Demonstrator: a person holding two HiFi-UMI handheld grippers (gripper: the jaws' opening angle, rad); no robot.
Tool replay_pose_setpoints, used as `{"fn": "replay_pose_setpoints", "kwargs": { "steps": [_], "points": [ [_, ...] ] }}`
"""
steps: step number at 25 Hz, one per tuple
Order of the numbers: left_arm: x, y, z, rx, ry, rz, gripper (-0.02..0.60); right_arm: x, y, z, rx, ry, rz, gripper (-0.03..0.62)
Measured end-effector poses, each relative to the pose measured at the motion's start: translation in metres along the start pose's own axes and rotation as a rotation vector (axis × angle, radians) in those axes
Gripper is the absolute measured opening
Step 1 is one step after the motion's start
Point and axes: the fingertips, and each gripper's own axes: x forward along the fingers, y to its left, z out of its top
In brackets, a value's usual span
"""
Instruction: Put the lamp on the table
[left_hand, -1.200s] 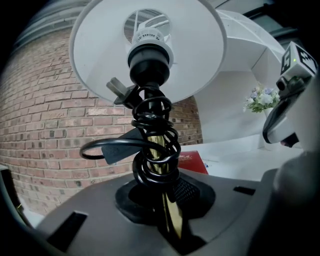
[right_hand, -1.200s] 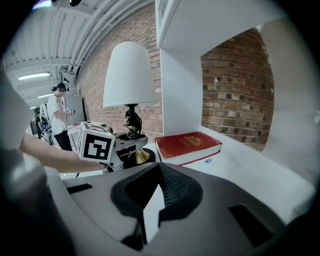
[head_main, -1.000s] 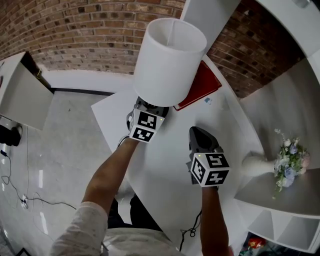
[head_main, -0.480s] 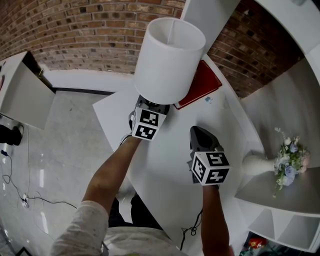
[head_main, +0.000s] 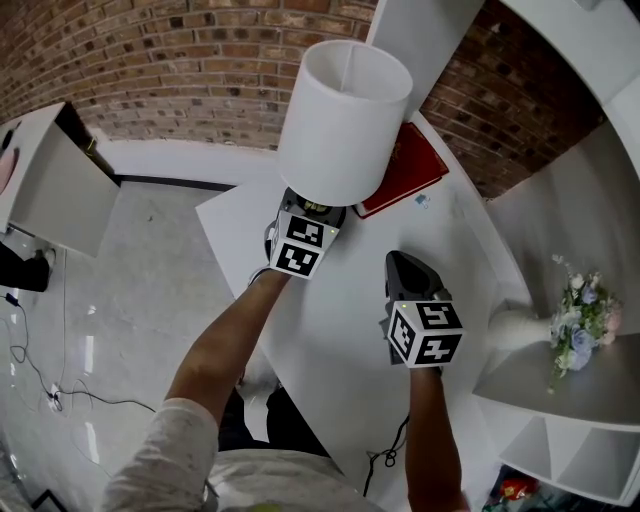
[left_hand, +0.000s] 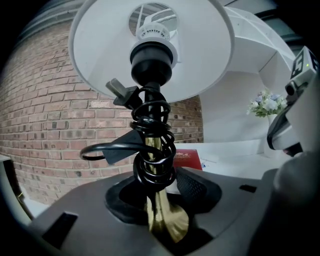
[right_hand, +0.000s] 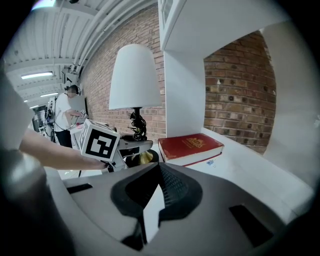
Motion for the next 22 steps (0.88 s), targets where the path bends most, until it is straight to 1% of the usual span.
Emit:
{"fn": "replay_pose_setpoints", "kwargs": {
  "steps": [4, 8, 11, 18, 22],
  "points": [
    [-0.007, 0.003, -0.002, -0.032, 0.014, 0.010, 0.175, -0.003, 0.005, 0.004, -0.003, -0.009, 0.008, 0.003],
    [-0.018, 0.004, -0.008, -0.025, 0.046, 0.012, 0.175, -0.005, 0.010, 0.008, 0.036, -0.022, 0.021, 0.003],
    [-0.027, 0.004, -0.010, -0.035, 0.063, 0.007, 0.175, -0.006, 0.019, 0.013, 0.055, -0.038, 0.038, 0.003],
    [-0.049, 0.002, -0.007, -0.022, 0.100, -0.012, 0.169, -0.008, 0.037, 0.027, 0.060, -0.071, 0.050, 0.003],
    [-0.066, -0.003, -0.003, -0.016, 0.109, -0.030, 0.149, -0.014, 0.048, 0.032, 0.071, -0.090, 0.053, 0.003]
  ]
}}
